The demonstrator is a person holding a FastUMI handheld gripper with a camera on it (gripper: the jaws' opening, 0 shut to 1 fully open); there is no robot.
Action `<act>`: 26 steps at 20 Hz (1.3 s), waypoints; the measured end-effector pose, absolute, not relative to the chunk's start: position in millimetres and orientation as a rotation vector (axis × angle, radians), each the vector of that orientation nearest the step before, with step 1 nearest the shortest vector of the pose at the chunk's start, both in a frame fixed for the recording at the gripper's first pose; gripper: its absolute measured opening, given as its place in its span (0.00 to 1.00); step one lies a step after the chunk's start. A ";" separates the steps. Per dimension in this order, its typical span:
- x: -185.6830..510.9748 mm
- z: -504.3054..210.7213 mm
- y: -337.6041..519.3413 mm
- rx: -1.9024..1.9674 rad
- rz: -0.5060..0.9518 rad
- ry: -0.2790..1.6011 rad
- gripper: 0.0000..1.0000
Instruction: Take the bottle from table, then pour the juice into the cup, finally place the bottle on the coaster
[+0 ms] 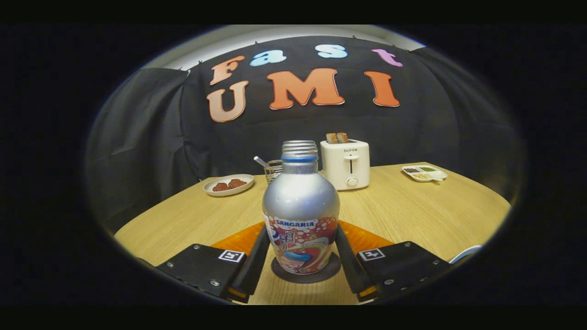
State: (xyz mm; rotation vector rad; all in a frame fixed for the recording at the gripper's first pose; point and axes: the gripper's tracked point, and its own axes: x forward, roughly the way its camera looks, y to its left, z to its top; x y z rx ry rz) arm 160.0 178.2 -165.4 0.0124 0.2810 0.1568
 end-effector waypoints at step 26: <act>78.2 -112.8 159.2 -0.035 0.151 0.166 0.97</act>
